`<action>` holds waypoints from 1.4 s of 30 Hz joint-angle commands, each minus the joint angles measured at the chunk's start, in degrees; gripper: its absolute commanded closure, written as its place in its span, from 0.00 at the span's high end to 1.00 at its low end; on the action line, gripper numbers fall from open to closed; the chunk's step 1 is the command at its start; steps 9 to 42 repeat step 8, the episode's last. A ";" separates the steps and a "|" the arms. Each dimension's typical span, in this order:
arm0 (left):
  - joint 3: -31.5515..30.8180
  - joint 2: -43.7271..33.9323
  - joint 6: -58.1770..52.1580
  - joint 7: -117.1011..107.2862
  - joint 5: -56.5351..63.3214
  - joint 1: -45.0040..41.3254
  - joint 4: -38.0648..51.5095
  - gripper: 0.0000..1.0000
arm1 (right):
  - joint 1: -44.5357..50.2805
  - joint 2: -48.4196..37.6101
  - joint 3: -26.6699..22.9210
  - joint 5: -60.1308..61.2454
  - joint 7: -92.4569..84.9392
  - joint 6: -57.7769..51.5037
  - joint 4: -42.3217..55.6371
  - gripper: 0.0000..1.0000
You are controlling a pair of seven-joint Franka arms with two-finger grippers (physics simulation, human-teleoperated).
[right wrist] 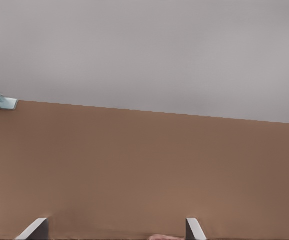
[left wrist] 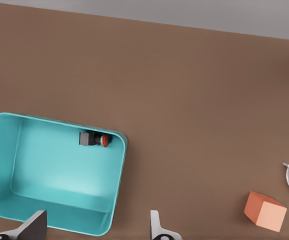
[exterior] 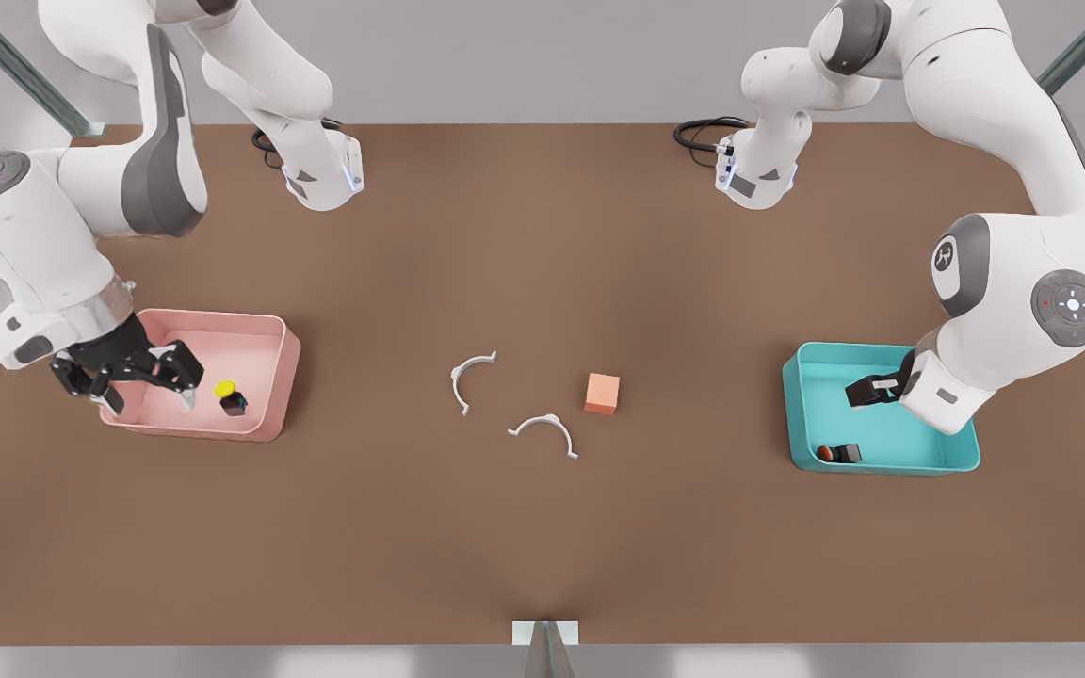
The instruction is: Place the red button in the blue storage box with the left arm, and place the yellow button in the pink storage box with the right arm
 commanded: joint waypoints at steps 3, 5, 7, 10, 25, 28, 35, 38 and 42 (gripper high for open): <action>0.00 -0.08 -0.03 -2.45 0.07 0.02 0.03 1.00 | -2.45 -4.57 -1.28 1.67 0.79 -23.22 -1.07 1.00; 0.00 -0.08 -0.03 -2.45 0.07 0.02 0.03 1.00 | 25.24 -4.41 -28.36 2.37 2.99 -26.38 -1.17 1.00; 0.00 -0.08 -0.03 -2.45 0.07 0.02 0.03 1.00 | 24.89 -3.97 -27.57 2.46 3.08 -23.31 -1.16 1.00; 0.00 -0.08 -0.03 -2.45 0.07 0.02 0.03 1.00 | 24.80 -3.71 -27.48 2.46 3.78 -23.48 -0.90 1.00; 0.00 -0.08 -0.03 -2.45 0.07 0.02 0.03 1.00 | 24.80 -3.71 -27.48 2.46 3.78 -23.48 -0.90 1.00; 0.00 -0.08 -0.03 -2.45 0.07 0.02 0.03 1.00 | 24.80 -3.71 -27.48 2.46 3.78 -23.48 -0.90 1.00; 0.00 -0.08 -0.03 -2.45 0.07 0.02 0.03 1.00 | 24.80 -3.71 -27.48 2.46 3.78 -23.48 -0.90 1.00; 0.00 -0.08 -0.03 -2.45 0.07 0.02 0.03 1.00 | 24.80 -3.71 -27.48 2.46 3.78 -23.48 -0.90 1.00; 0.00 -0.08 -0.03 -2.45 0.07 0.02 0.03 1.00 | 24.80 -3.71 -27.48 2.46 3.78 -23.48 -0.90 1.00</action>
